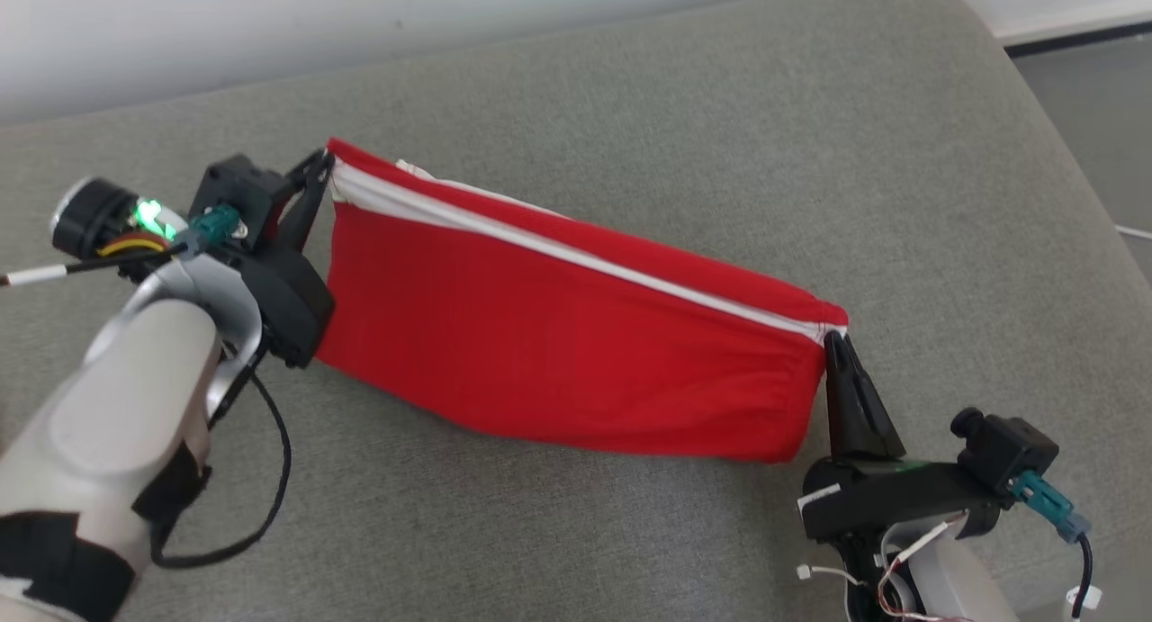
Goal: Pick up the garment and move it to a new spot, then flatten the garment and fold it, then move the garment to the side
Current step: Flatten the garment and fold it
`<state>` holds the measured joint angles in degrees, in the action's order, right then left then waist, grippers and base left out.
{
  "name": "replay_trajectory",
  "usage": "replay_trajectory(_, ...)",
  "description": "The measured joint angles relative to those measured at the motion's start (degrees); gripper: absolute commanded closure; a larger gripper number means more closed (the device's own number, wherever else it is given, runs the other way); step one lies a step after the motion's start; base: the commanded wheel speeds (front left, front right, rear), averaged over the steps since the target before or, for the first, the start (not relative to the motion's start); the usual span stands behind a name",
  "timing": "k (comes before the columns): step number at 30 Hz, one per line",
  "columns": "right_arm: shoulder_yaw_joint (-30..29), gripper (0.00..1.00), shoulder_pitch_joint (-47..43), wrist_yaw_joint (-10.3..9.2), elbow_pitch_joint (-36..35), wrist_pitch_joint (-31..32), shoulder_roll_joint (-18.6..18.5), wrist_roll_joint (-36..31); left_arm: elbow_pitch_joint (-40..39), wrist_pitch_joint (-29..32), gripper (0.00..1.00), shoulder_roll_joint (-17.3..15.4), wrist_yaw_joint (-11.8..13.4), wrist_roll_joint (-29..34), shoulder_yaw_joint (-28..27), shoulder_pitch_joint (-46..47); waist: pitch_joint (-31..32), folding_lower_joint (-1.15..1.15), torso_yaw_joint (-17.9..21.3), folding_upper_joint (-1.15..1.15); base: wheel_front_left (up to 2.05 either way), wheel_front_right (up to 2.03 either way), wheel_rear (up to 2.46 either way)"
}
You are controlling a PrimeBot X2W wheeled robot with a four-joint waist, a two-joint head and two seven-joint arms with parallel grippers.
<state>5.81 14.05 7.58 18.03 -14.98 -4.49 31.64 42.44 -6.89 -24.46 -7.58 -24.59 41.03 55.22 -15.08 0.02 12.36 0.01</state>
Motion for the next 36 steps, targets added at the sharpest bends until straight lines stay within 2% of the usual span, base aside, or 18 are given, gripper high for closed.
replay_trajectory(7,1.33,1.0,3.94,-0.01,3.83,-0.01,1.21,0.81,2.75,0.02,1.0,-0.76,0.0,-3.46,5.52,7.06,-3.94,0.0,1.87,0.0,0.0,0.0,0.0)
replay_trajectory(15,3.94,1.0,6.27,-0.01,6.68,-0.03,1.45,3.7,7.25,-0.92,1.0,-0.22,0.01,-6.84,10.63,9.41,-7.26,-0.01,3.52,0.0,0.0,0.0,0.0)
replay_trajectory(16,4.31,0.97,6.3,-0.01,6.71,-0.13,1.45,3.89,7.75,-1.42,1.0,-0.11,0.01,-7.15,10.95,9.44,-7.51,-0.01,3.65,0.0,0.0,0.0,0.0)
replay_trajectory(17,4.5,0.78,6.37,-0.01,6.71,-0.15,1.45,4.24,8.38,-1.89,1.0,0.13,0.01,-7.51,11.11,9.45,-7.72,-0.01,3.74,0.0,0.0,0.0,0.0)
replay_trajectory(18,4.48,0.24,6.54,-0.01,6.67,-0.15,1.45,4.57,9.0,-2.72,0.86,0.38,0.01,-7.86,11.16,9.46,-7.9,-0.01,3.79,0.0,0.0,0.0,0.0)
replay_trajectory(19,4.38,0.24,6.78,-0.01,6.62,-0.15,1.45,4.63,9.45,-3.55,0.86,0.73,0.01,-7.94,11.23,9.48,-8.02,-0.01,3.77,0.0,0.0,0.0,0.0)
replay_trajectory(20,4.37,0.0,6.97,-0.01,6.48,-0.15,1.44,4.63,10.12,-4.1,0.28,1.2,0.01,-8.54,11.22,9.47,-8.04,-0.01,3.7,0.0,0.0,0.0,0.0)
replay_trajectory(21,4.14,0.0,7.03,-0.01,6.12,-0.15,1.46,4.52,10.69,-4.8,0.0,1.68,0.01,-9.28,11.21,9.45,-8.0,-0.01,3.59,0.0,0.0,0.0,0.0)
replay_trajectory(25,1.83,0.0,6.72,-0.01,4.89,-0.14,1.52,2.81,12.76,-6.7,0.0,3.61,0.04,-10.72,10.36,8.8,-7.38,-0.02,2.91,-0.01,0.0,0.0,0.0)
replay_trajectory(29,-1.77,0.0,4.98,-0.01,3.31,-0.15,1.54,-1.33,12.94,-7.8,0.0,6.43,1.58,-13.08,7.23,6.69,-6.24,-0.02,1.91,-0.01,0.0,0.0,0.0)
replay_trajectory(36,-7.78,0.0,1.97,-0.01,1.82,-0.15,1.49,-5.87,12.95,-8.14,0.0,8.49,3.28,-16.13,2.32,0.69,-3.7,-0.02,0.36,-0.01,0.0,0.0,0.0)
